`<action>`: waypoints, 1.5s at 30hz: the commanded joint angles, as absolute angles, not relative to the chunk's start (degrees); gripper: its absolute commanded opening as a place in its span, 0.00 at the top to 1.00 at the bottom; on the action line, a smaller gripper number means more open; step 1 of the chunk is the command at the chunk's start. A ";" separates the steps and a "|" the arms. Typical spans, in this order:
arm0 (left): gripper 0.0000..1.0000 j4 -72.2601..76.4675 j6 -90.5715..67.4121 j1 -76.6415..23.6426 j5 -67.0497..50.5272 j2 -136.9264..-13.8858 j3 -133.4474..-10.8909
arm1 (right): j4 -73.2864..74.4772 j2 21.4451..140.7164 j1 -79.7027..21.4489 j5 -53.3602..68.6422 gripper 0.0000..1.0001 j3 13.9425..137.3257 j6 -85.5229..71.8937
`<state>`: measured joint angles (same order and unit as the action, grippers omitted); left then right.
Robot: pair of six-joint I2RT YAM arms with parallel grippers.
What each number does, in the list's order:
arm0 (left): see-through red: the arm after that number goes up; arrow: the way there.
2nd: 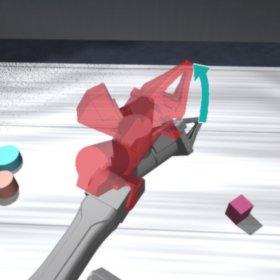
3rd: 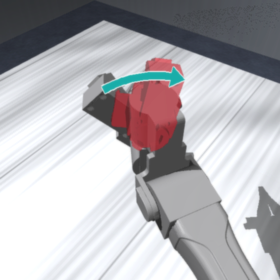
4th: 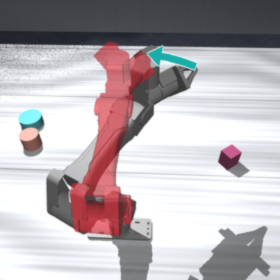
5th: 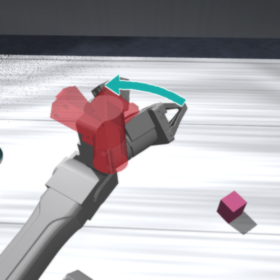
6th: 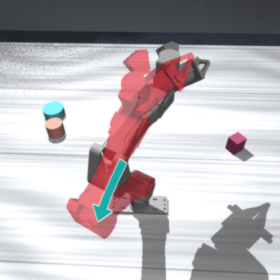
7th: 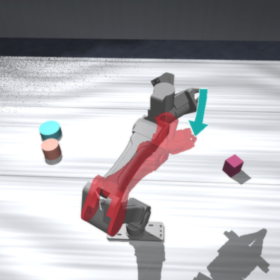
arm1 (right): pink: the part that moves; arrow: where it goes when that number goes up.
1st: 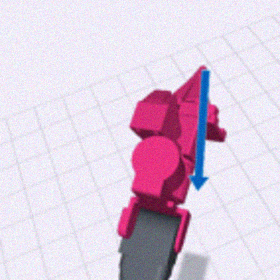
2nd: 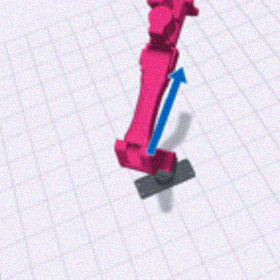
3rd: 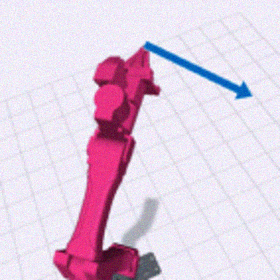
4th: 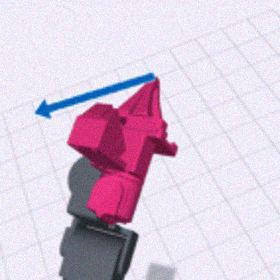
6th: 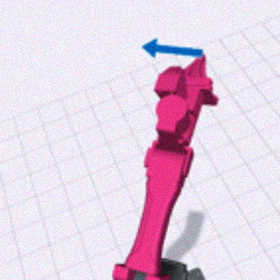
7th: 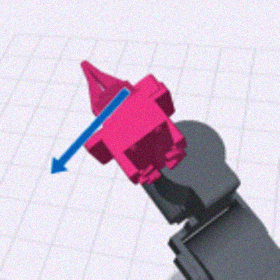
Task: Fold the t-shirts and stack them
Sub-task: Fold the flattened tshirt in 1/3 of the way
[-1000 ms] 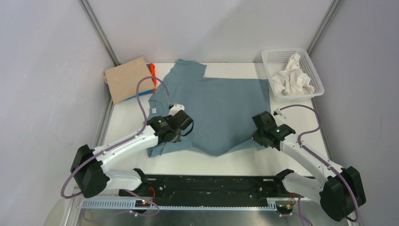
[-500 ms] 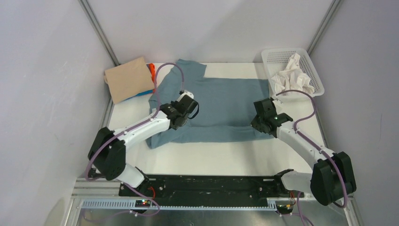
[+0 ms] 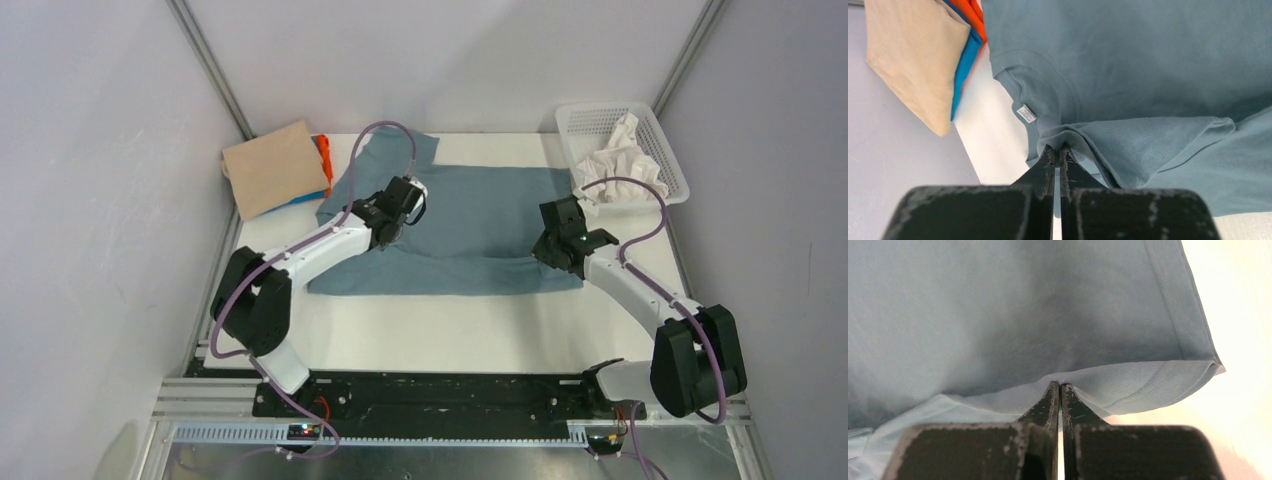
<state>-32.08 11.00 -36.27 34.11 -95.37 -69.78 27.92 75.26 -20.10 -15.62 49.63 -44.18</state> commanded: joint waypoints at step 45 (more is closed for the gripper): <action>0.00 -34.49 -23.38 -22.69 2.04 -92.06 -75.50 | 30.52 88.88 -24.80 -10.06 0.01 63.02 -26.59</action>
<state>-34.70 -14.50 -22.37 16.69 -89.10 -83.72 32.97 85.25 -23.24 -14.85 63.70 -28.16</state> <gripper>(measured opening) 0.995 0.992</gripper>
